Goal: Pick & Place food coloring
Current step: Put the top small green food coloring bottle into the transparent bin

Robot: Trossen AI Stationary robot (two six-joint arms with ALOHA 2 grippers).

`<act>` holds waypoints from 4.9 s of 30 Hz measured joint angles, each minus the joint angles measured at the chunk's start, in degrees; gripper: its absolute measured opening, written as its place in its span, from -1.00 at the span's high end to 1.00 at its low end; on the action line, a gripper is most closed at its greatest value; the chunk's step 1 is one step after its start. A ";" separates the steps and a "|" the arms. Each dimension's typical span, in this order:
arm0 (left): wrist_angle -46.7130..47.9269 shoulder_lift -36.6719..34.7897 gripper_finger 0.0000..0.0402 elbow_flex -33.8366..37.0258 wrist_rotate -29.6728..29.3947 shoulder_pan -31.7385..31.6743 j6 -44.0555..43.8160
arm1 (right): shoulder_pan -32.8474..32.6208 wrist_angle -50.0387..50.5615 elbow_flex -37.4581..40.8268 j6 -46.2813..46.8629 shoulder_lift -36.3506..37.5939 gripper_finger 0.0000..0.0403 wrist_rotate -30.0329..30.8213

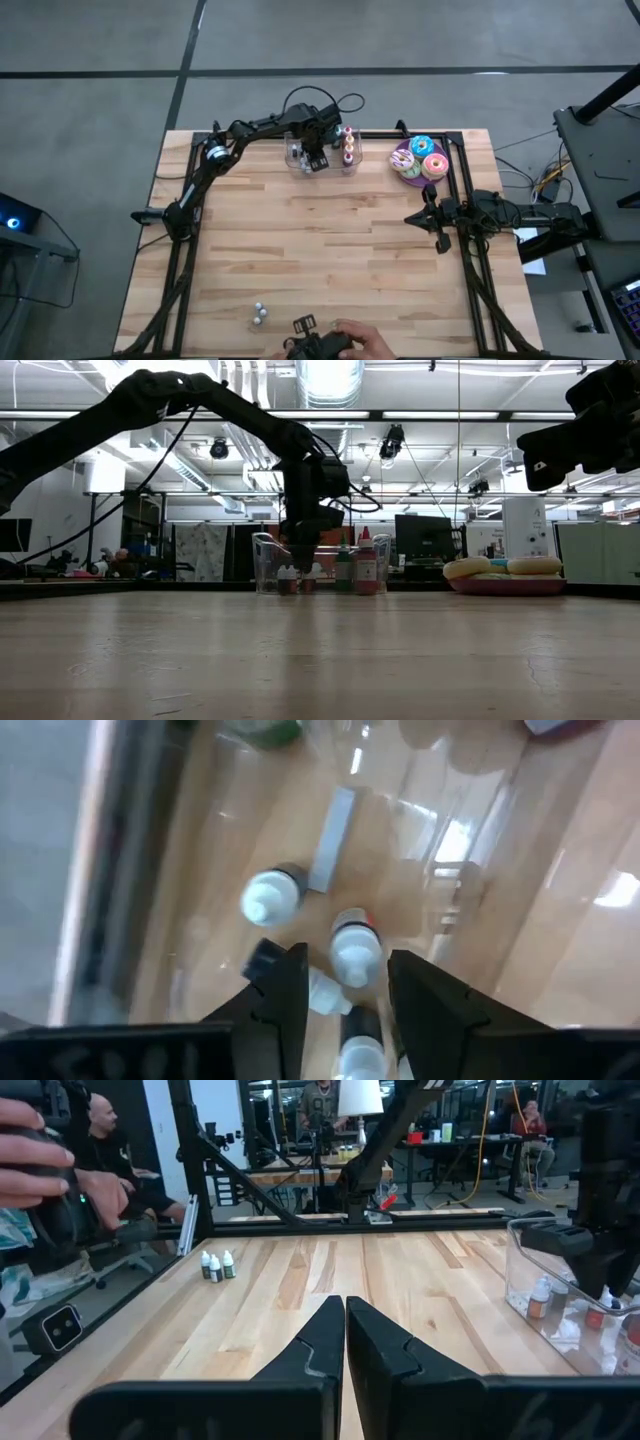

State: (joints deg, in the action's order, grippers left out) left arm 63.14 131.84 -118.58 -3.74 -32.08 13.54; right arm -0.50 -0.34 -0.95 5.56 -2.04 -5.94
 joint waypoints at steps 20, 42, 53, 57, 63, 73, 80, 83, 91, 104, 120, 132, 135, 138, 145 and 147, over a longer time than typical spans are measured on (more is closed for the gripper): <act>11.01 -1.70 0.44 -15.75 -0.88 1.49 -0.68 | -0.01 0.00 0.00 -0.01 0.02 0.96 0.01; 13.96 -2.64 0.44 -16.16 4.20 10.39 -4.24 | -0.01 0.00 0.00 0.00 0.02 0.96 0.01; 13.55 -4.16 0.44 -15.16 5.81 15.82 -5.97 | -0.01 0.00 0.00 0.00 0.00 0.96 -0.01; 10.75 -6.16 0.44 -9.54 6.18 17.98 -6.58 | -0.01 0.00 0.00 0.00 0.00 0.96 -0.02; -2.93 -13.89 0.44 6.29 7.67 21.24 -8.52 | -0.01 0.00 0.00 -0.02 0.04 0.96 -0.01; -17.11 -27.00 0.44 28.28 7.64 24.47 -16.25 | -0.02 0.02 0.00 -0.02 -0.33 0.96 -0.04; -20.41 -34.73 0.44 37.08 7.64 27.59 -18.43 | -0.02 0.00 0.00 -0.01 -0.72 0.96 -0.09; -22.98 -38.08 0.44 41.25 7.62 29.14 -18.58 | -0.02 0.02 0.00 0.00 -0.85 0.96 -0.04; -27.37 -44.75 0.44 49.40 7.60 35.09 -18.56 | -0.02 0.02 0.00 0.00 -1.45 0.96 -0.02; -22.57 -49.52 0.44 51.86 7.56 43.81 -18.05 | -0.01 0.02 0.00 -0.01 -1.45 0.96 0.01; -14.06 -49.61 0.02 51.86 4.52 58.85 -16.62 | 0.01 0.00 0.00 0.00 -1.44 0.96 -0.02; -10.91 -49.19 0.02 52.27 4.54 69.12 -19.55 | 0.01 0.00 0.00 0.00 -1.44 0.96 -0.02; -11.04 -48.48 0.02 52.27 4.56 70.26 -21.32 | -0.01 0.01 0.00 0.00 -1.44 0.96 -0.02; -11.00 -47.16 0.02 52.17 4.57 70.83 -23.40 | 0.00 0.01 0.00 0.00 -1.44 0.96 -0.02; -11.05 -43.70 0.02 50.69 5.33 70.89 -28.24 | 0.01 0.00 0.00 0.00 -1.44 0.96 0.00; -11.09 -42.79 0.02 49.96 5.56 70.90 -28.91 | -0.01 0.02 0.00 0.00 -1.44 0.96 -0.02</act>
State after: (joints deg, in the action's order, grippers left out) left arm 52.04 89.06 -68.61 1.82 38.83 -15.37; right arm -0.51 -0.32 -0.95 5.56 -3.49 -5.96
